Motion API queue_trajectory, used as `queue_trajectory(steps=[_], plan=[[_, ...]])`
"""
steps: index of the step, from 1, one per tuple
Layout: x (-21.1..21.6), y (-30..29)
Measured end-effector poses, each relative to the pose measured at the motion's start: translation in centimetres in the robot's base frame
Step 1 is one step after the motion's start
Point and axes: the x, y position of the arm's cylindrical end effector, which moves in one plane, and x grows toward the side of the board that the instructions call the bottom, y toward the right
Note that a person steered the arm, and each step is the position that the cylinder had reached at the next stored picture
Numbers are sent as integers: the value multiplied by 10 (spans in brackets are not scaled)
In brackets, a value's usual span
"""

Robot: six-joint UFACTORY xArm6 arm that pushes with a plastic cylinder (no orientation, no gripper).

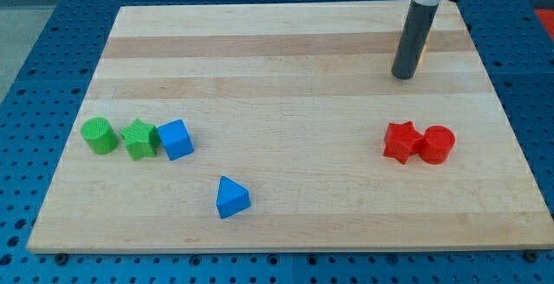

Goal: Move the yellow heart into the yellow hexagon

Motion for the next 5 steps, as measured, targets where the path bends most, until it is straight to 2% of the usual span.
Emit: queue_trajectory(steps=[4, 5], plan=[[-49, 18], [-49, 18]])
